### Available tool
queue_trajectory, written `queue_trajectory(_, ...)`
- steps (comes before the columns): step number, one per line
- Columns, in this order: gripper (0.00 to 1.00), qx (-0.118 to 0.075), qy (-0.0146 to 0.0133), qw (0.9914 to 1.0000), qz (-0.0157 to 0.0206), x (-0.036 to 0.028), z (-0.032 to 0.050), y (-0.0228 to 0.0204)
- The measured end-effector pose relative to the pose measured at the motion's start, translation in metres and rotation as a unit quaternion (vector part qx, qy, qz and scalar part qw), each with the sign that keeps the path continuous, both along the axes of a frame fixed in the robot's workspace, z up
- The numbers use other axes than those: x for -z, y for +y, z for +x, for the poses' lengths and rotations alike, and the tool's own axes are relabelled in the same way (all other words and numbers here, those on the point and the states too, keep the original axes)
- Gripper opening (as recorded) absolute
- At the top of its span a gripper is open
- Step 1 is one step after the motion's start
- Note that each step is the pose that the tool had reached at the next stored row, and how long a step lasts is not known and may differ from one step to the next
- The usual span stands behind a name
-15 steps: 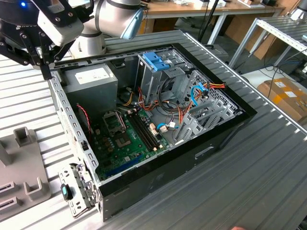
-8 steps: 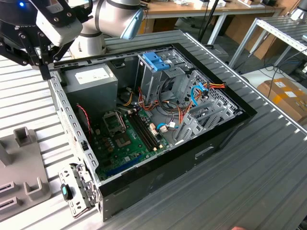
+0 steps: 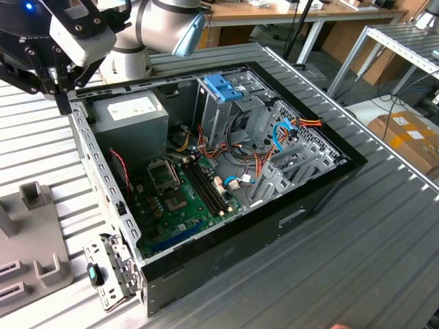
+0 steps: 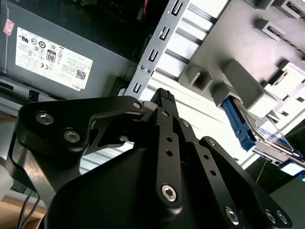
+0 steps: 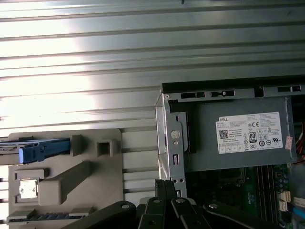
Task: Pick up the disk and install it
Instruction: 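Reach for the disk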
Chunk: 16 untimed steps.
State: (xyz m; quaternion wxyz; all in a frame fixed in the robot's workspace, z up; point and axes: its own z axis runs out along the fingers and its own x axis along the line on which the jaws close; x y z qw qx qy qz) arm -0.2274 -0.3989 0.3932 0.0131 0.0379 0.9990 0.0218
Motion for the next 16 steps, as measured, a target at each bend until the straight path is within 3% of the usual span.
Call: queue_trajectory(16,0.11,0.0,0.0,1.0,0.0,0.0,-0.0036,0.0)
